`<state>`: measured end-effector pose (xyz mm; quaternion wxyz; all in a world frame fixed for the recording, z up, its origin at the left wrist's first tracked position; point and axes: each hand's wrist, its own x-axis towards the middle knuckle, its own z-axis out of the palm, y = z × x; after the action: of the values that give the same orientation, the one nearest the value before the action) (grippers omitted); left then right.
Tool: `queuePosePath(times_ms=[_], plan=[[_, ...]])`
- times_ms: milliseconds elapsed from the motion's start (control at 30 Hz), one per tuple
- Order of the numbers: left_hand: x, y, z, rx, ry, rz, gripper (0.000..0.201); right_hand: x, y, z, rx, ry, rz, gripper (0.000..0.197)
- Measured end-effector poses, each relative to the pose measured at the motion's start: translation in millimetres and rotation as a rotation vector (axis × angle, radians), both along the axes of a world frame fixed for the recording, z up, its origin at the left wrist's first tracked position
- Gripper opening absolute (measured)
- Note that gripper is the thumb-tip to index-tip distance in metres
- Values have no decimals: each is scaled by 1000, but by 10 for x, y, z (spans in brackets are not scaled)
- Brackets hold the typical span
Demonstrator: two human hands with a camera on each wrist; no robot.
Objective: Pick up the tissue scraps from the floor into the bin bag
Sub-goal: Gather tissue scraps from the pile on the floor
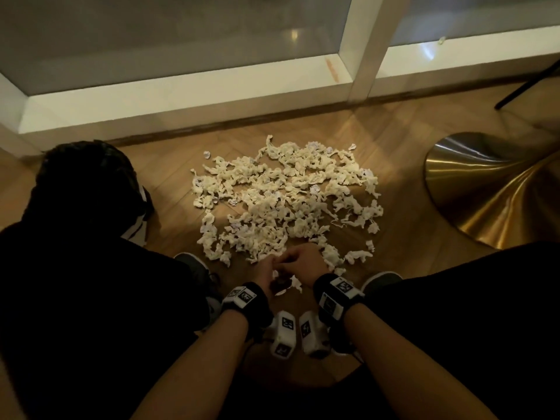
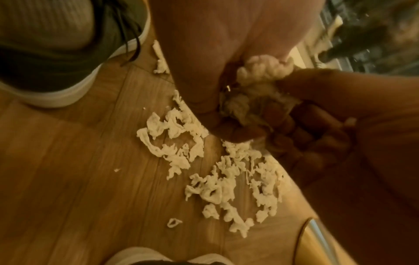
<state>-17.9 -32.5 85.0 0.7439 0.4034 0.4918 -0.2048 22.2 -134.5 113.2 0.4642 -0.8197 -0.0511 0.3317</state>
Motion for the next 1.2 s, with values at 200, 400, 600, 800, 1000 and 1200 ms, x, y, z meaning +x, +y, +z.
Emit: queuePosePath(times_ms=[200, 400, 600, 800, 1000, 1200], plan=[[38, -36, -31, -78, -5, 78, 31, 27, 31, -60, 45, -46, 21, 26], [21, -36, -49, -172, -5, 93, 34, 49, 57, -47, 69, -32, 74, 27], [46, -6, -94, -119, -14, 77, 33, 59, 52, -72, 59, -31, 125, 19], [49, 95, -237, -20, 33, 129, 39, 82, 19, -102, 18, -55, 209, 15], [82, 133, -163, -36, 16, 119, 30, 52, 54, -152, -99, -247, 239, 22], [91, 223, -74, -83, 0, 53, 43, -58, 105, -142, -96, -325, 416, 30]])
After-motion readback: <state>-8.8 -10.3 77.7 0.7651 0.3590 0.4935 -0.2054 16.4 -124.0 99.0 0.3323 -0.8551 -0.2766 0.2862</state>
